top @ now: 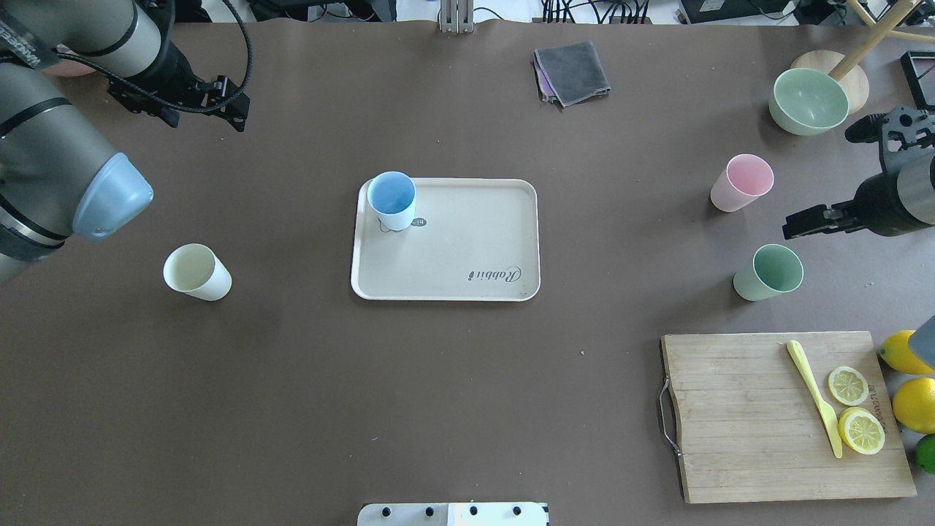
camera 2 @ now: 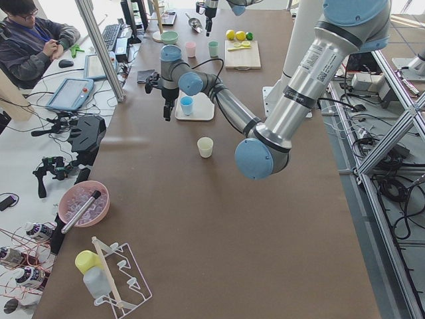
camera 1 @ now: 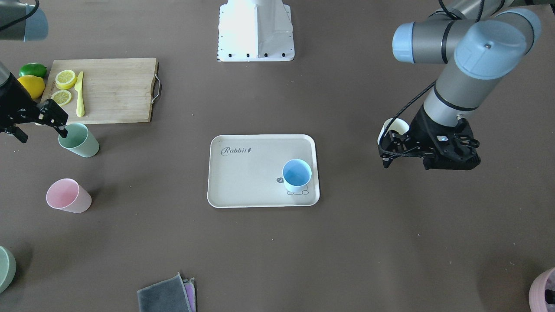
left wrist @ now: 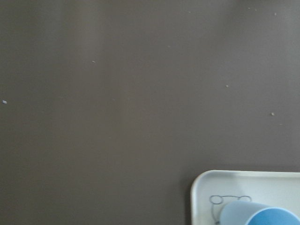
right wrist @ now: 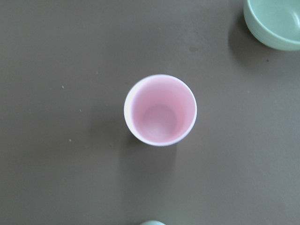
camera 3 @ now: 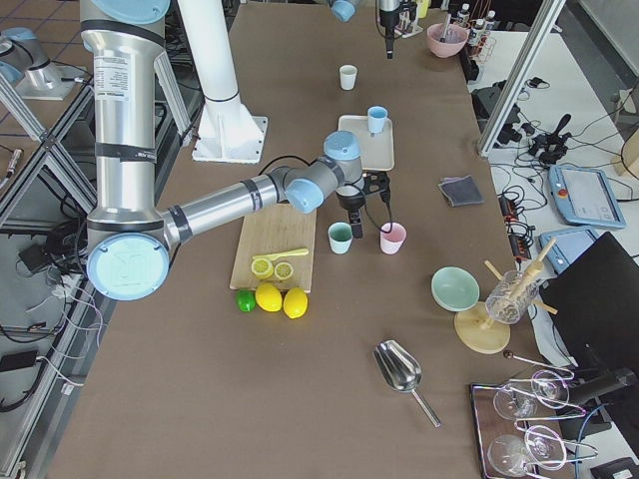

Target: Place all cups on tray

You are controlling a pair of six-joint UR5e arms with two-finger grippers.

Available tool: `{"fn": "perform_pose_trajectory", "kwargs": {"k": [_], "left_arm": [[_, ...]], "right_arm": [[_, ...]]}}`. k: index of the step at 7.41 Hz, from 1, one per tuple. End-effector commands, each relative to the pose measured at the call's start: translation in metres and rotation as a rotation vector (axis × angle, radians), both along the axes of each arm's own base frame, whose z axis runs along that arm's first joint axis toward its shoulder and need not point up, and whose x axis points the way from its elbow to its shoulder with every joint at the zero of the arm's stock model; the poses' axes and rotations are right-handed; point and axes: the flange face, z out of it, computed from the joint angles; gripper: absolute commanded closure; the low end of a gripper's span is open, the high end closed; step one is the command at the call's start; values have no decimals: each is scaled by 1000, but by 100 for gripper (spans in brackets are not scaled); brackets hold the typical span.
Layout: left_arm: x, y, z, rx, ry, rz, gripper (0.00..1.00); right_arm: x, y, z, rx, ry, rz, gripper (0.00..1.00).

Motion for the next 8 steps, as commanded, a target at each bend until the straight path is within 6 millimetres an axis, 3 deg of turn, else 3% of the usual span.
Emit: {"fn": "perform_pose_trajectory", "kwargs": {"k": [1, 4, 5, 6, 7, 8], "left_arm": [[-14, -1, 9, 13, -13, 9, 2], [-13, -1, 11, 13, -19, 7, 2], [-13, -1, 12, 12, -20, 7, 2], [-12, -1, 12, 11, -19, 7, 2], [-10, 0, 12, 8, -18, 7, 2], [-10, 1, 11, 7, -16, 4, 2]], "right_arm": [[-21, 22, 33, -17, 83, -36, 5], [-70, 15, 38, -5, 100, -98, 8], [-75, 16, 38, -4, 101, -106, 29], [-77, 15, 34, 3, 93, -109, 75], [-76, 16, 32, 4, 89, -109, 100], [-76, 16, 30, 7, 87, -109, 100]]}}
